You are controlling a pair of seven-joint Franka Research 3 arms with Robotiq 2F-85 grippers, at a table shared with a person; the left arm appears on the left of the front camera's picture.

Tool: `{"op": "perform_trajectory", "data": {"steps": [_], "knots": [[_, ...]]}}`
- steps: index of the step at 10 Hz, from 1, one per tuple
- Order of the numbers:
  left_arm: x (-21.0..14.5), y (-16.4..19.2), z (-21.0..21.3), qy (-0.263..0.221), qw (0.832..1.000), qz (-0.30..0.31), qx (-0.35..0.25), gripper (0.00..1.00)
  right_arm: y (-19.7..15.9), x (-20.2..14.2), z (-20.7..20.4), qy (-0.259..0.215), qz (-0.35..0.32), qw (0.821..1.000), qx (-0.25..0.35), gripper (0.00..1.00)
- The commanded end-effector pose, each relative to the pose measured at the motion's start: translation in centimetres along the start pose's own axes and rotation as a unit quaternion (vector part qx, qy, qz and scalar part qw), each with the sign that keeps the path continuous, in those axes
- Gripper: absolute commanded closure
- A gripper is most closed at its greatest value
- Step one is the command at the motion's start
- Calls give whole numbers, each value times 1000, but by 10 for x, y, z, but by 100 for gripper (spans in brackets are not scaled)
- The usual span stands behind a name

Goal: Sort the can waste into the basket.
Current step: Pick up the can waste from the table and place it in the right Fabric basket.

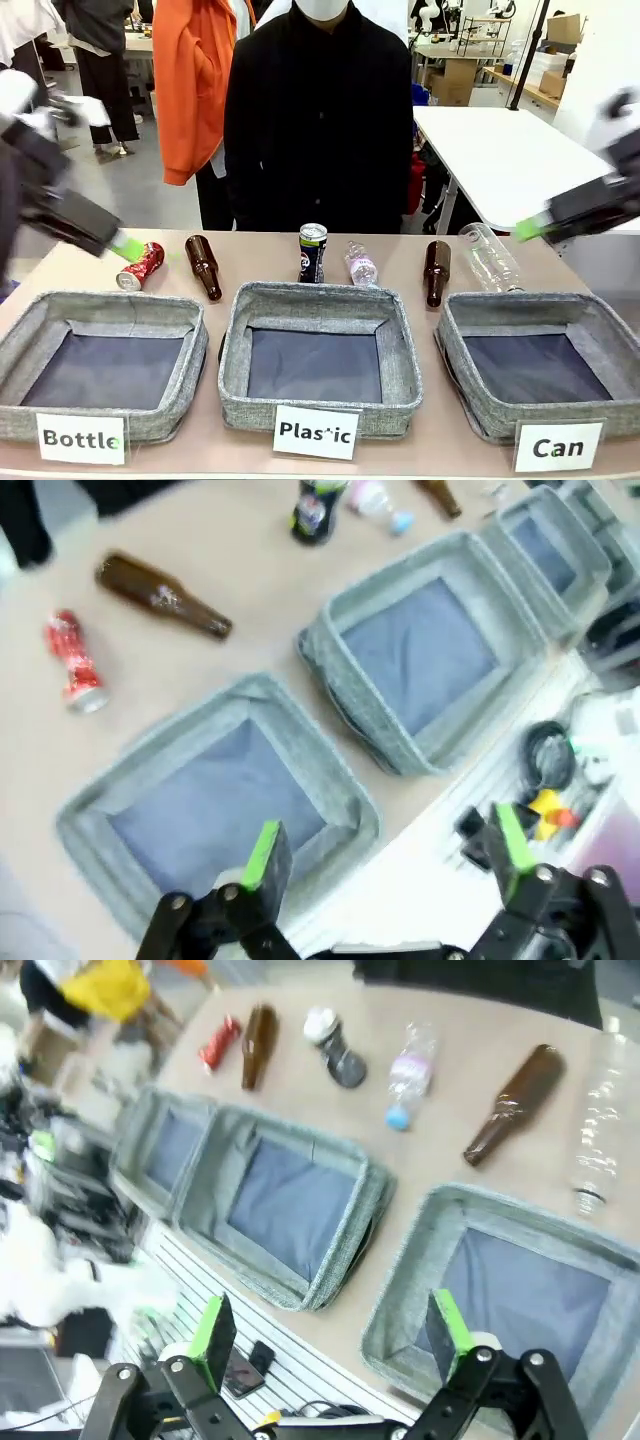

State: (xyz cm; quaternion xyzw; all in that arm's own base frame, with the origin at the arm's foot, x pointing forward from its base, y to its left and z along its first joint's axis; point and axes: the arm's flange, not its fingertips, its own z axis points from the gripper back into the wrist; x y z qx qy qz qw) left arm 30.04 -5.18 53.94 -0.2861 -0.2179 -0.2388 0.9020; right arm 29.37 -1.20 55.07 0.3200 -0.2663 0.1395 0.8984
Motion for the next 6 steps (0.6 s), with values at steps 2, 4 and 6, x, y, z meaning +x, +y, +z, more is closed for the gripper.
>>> {"op": "perform_trajectory", "data": {"steps": [2, 4, 6], "knots": [[-79, 130, 71, -144, 972, 164, -86, 0, -93, -110, 54, -141, -105, 984, 39, 0], [-163, 208, 102, -296, 894, 305, -140, 0, -136, -142, 71, -184, -169, 967, 58, 0], [-189, 212, 90, -345, 857, 356, -138, 0, -156, -156, 66, -216, -214, 952, 38, 0]]}}
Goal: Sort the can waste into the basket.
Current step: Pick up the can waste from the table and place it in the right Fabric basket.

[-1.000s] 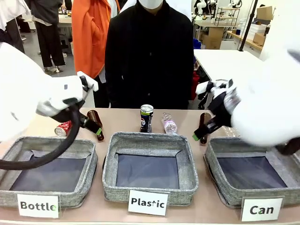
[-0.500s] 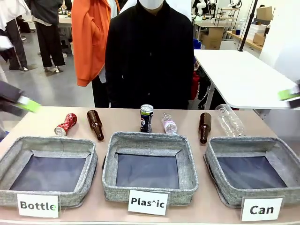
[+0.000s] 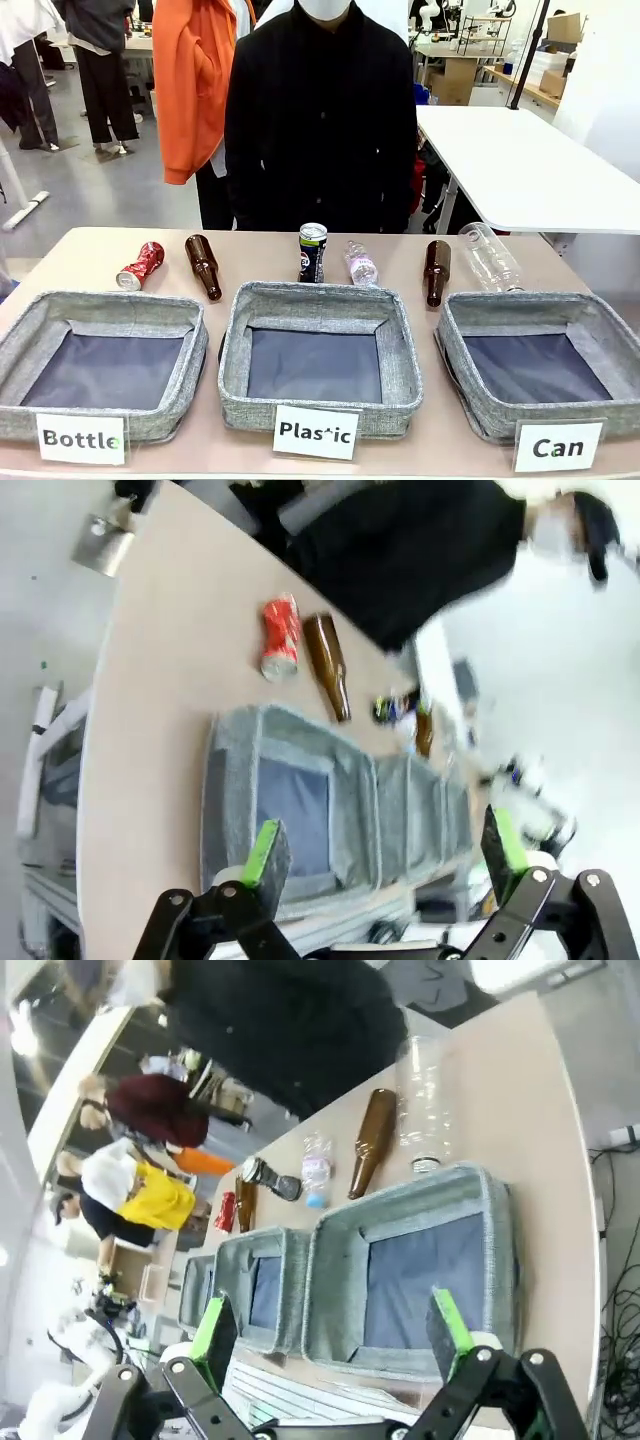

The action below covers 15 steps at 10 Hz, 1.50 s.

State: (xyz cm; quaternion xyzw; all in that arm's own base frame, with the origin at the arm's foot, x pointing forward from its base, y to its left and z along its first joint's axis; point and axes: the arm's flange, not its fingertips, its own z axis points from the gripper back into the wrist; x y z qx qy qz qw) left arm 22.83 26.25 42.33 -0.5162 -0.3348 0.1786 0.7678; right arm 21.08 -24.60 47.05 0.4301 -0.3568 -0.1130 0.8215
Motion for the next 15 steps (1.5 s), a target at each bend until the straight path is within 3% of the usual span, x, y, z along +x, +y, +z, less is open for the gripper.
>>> {"op": "perform_trajectory", "data": {"steps": [1, 7, 8, 10, 13, 14, 15], "knots": [[-1, -25, -18, 52, 997, -48, 17, 0, 22, 3, -6, 13, 23, 1000, 1, 0], [-2, -28, -24, 62, 997, -38, 24, 0, 22, 3, -6, 13, 23, 1000, 1, 0], [-12, -45, -29, 86, 991, -87, 49, 0, 22, 3, -6, 13, 23, 1000, 1, 0], [-6, -100, -76, 147, 967, -163, 127, 0, 22, 3, -6, 13, 23, 1000, 1, 0], [14, -157, -194, 238, 906, -256, 237, 0, 22, 3, -6, 13, 23, 1000, 1, 0], [12, -165, -230, 234, 896, -262, 271, 0, 22, 3, -6, 13, 23, 1000, 1, 0], [7, -169, -255, 218, 896, -267, 280, 0, 22, 3, -6, 13, 23, 1000, 1, 0]]}}
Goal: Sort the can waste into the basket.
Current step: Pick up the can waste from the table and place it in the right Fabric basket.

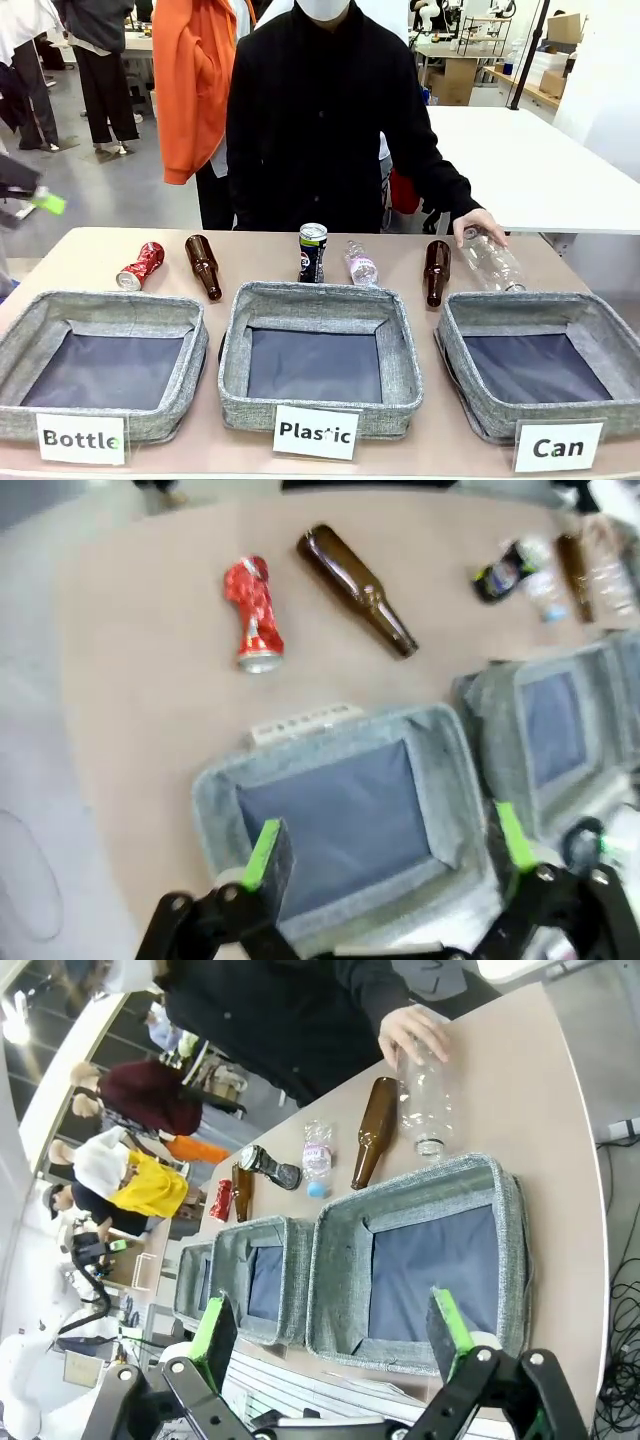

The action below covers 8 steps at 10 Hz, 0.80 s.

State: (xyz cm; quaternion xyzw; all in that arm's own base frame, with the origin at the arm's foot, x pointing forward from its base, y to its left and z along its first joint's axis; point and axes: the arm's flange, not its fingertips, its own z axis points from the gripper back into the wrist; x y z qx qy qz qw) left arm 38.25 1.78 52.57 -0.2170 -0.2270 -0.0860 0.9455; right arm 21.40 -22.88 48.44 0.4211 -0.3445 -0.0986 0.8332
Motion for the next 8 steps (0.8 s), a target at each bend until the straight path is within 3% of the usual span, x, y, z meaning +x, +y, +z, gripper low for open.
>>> {"op": "perform_trajectory", "data": {"steps": [1, 2, 5, 8], "knots": [[14, 12, -9, 8, 998, 55, 32, 0, 1, 3, 2, -6, 12, 1000, 9, 0], [0, 0, 0, 0, 1000, 0, 0, 0, 1, 3, 2, -6, 12, 1000, 9, 0], [11, 0, -16, 4, 1000, 11, 9, 0, 1, 3, 2, -6, 12, 1000, 9, 0], [47, 7, -44, 67, 996, 10, 66, 0, 1, 3, 2, -6, 12, 1000, 9, 0]]}}
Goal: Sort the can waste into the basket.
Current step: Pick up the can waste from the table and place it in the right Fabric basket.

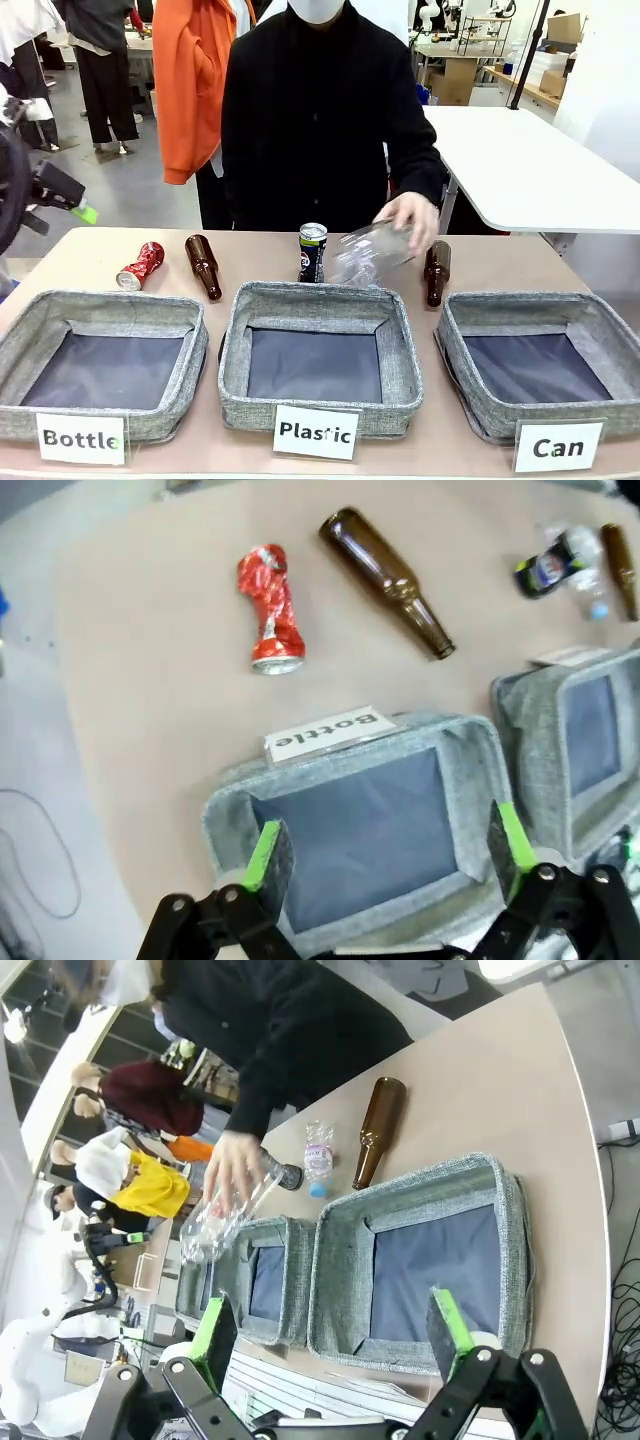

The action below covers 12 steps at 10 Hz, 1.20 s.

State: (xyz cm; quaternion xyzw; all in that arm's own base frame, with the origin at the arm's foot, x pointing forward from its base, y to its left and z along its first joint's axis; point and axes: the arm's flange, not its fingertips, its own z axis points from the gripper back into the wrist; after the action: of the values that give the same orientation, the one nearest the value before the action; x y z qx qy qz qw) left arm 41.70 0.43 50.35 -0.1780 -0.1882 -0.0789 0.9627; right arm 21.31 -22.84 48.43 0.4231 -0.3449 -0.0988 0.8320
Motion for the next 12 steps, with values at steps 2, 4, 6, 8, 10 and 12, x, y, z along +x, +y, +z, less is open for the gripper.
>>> {"op": "perform_trajectory", "data": {"steps": [2, 4, 6, 8, 10, 12], "knots": [[52, 8, -36, 41, 998, 11, 45, 0, 1, 4, 2, -6, 13, 1000, 7, 0], [67, 14, -72, 75, 996, -1, 44, 0, 1, 4, 2, -6, 13, 1000, 7, 0], [78, 21, -118, 70, 995, 11, 73, 0, 1, 4, 2, -6, 13, 1000, 7, 0], [98, 27, -159, 53, 990, 20, 129, 0, 1, 4, 2, -6, 13, 1000, 7, 0], [113, 36, -206, 67, 986, 34, 148, 0, 1, 4, 2, -6, 13, 1000, 7, 0], [122, 43, -233, 78, 983, 41, 163, 0, 1, 4, 2, -6, 13, 1000, 7, 0]]}}
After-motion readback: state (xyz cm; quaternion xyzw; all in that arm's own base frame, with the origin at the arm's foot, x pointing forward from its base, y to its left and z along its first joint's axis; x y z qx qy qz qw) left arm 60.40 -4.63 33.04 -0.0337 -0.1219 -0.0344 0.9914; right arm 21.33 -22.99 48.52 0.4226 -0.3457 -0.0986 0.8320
